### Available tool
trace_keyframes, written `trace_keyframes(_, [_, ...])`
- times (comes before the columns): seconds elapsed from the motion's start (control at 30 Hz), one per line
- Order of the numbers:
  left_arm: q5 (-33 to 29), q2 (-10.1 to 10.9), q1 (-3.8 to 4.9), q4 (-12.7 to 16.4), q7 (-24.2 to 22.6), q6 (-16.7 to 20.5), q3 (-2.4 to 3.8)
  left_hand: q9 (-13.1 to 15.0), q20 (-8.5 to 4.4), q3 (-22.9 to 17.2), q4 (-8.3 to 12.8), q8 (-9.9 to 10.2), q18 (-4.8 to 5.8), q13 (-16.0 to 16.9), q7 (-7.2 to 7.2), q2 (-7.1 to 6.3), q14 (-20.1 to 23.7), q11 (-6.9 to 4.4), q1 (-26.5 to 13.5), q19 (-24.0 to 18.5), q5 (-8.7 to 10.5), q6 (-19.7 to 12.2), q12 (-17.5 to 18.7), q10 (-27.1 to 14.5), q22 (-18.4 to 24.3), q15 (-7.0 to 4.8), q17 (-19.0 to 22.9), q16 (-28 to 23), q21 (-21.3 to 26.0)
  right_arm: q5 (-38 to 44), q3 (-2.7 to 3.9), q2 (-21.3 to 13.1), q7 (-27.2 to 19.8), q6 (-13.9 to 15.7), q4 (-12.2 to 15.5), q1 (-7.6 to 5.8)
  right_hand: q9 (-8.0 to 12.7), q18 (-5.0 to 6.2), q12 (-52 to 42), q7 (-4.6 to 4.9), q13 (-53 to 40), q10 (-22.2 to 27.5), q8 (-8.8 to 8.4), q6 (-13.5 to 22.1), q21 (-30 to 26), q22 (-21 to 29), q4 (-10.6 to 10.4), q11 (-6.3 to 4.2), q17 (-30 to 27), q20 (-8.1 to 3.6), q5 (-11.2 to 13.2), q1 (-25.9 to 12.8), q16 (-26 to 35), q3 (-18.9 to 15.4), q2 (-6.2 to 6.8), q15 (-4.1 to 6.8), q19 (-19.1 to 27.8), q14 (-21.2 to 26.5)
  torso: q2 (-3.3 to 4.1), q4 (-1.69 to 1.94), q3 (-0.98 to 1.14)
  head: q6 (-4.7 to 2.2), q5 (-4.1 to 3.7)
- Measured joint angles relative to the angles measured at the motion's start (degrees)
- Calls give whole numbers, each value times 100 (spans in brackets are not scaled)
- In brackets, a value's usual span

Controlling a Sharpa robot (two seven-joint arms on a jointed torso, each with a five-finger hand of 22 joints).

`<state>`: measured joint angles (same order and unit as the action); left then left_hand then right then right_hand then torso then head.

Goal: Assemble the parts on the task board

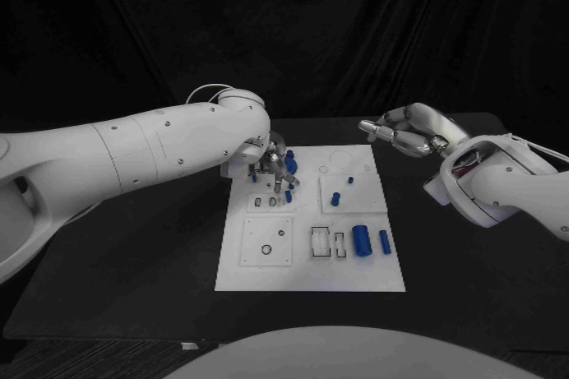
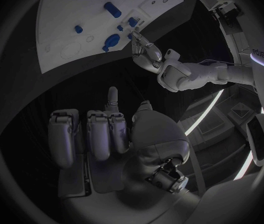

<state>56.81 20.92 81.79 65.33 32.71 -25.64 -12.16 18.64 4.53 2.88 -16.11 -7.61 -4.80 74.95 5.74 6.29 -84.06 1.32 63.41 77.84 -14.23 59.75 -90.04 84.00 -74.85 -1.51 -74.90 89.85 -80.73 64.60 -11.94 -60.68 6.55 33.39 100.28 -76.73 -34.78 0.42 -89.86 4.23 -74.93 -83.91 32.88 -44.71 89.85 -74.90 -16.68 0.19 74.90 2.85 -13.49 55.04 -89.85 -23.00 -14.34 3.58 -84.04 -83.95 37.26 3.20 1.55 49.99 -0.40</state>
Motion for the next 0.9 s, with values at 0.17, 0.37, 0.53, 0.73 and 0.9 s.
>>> trace_keyframes(0.17, [1, -20, -18, -36, -1, -41, 0, -8, 20, -31, -1, -38, 0, 0, -65, -27, 0, 0, -27, -20, 42, 254, 0, 0, 0, 0, 0, 0, 0, 0, 0, -4, 0, 1, -5, 11, -19, 0, 0, 0, 0, 0, 39, 0, 0, 0, 0, 0, 0, 0, 0, 0, 0, 0, 0, 0, 0, 0, -2, 2, 0, 0, 29])
trace_keyframes(0.37, [3, -45, -61, -63, 0, -115, 0, -8, 20, -31, -1, -38, 0, 0, -95, -27, 0, 0, -27, -20, 42, 303, 0, 0, 0, 0, 0, 0, 22, 0, 0, 17, -3, 1, -15, 14, -32, 1, 0, 0, 1, 0, 41, 0, 0, 0, 0, 0, 0, 0, 0, 4, 0, 0, -4, 0, 0, 0, -2, 2, -2, 0, 34])
trace_keyframes(0.53, [3, -64, -93, -91, 0, -174, 0, -3, 19, -47, 15, -69, 0, 0, -115, -27, 0, 0, -27, -20, 42, 412, 0, 0, 0, 0, 0, 0, 22, 0, 0, 31, -7, 1, -33, 15, -51, 1, 0, 0, 1, 0, 70, 0, -53, -3, 16, 0, 0, 0, 0, 23, 0, -15, -22, 0, 0, 0, -4, 3, -2, 0, 18])
trace_keyframes(0.73, [4, -109, -123, -131, -8, -244, 0, 14, 19, -71, 40, -83, -1, 0, -144, -27, 0, -31, -27, -20, 42, 455, 0, -5, 0, -1, 0, 0, 44, 0, 0, 48, -12, 5, -44, 16, -61, 1, 0, 0, 1, 0, 92, 0, -53, -4, 16, 0, 0, 0, -23, 46, 0, -16, -45, 0, 0, 0, -6, 3, -2, 0, 9])
trace_keyframes(0.9, [4, -134, -147, -142, -20, -285, 0, 14, 19, -88, 56, -83, -1, 0, -144, -27, 0, -39, -27, -20, 42, 454, 0, 2, 15, -1, 0, 0, 66, 0, 0, 52, -16, 10, -45, 16, -61, 1, 0, 0, 1, 0, 92, 0, -53, -4, 16, 0, 0, 0, -23, 46, 0, -15, -45, 0, 0, 0, -7, 3, -2, 0, 3])
